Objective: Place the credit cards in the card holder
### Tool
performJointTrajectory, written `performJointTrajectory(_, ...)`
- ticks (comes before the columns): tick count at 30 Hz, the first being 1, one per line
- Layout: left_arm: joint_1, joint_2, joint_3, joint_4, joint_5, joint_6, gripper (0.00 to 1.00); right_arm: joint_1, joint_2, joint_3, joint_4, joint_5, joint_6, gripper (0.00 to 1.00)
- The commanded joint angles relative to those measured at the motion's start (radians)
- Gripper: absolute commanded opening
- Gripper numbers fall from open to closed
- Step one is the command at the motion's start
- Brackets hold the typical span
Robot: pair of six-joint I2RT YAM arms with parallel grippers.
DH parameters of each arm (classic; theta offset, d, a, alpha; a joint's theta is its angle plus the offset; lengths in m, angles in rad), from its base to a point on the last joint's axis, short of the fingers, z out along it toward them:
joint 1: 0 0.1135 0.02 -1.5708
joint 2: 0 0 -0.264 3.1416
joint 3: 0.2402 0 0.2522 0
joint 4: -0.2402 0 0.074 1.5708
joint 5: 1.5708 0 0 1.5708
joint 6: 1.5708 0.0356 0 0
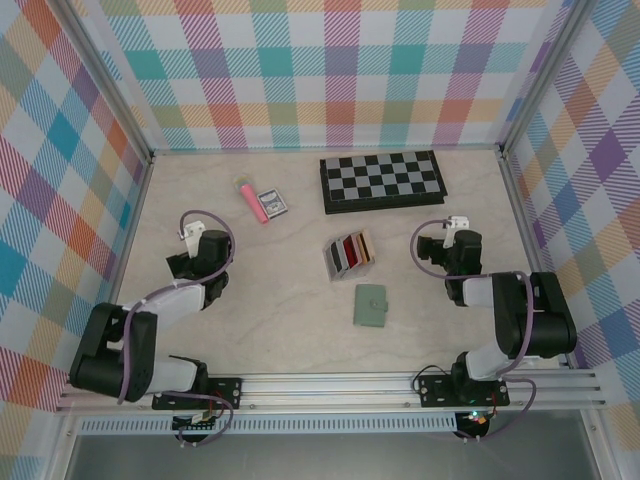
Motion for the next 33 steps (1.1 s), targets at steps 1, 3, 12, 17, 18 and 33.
performJointTrajectory(1,0.031,0.073,0.002,0.263,0.100,0.112,1.00,-0.005,-0.007,0.015,0.084,-0.053,0.014,1.00)
performJointTrajectory(3,0.039,0.104,0.000,0.332,0.138,0.163,1.00,-0.005,-0.004,0.015,0.090,-0.052,0.014,1.00)
performJointTrajectory(12,0.072,0.190,-0.143,0.663,0.363,0.224,1.00,-0.005,-0.004,0.013,0.091,-0.049,0.014,1.00)
performJointTrajectory(17,0.107,0.205,-0.094,0.585,0.384,0.191,1.00,-0.004,-0.004,0.016,0.088,-0.051,0.013,1.00)
performJointTrajectory(18,0.109,0.211,-0.098,0.607,0.384,0.193,1.00,-0.004,-0.005,0.015,0.088,-0.052,0.014,1.00)
performJointTrajectory(33,0.103,0.209,-0.098,0.605,0.383,0.199,1.00,-0.006,-0.004,0.020,0.081,-0.060,0.012,1.00)
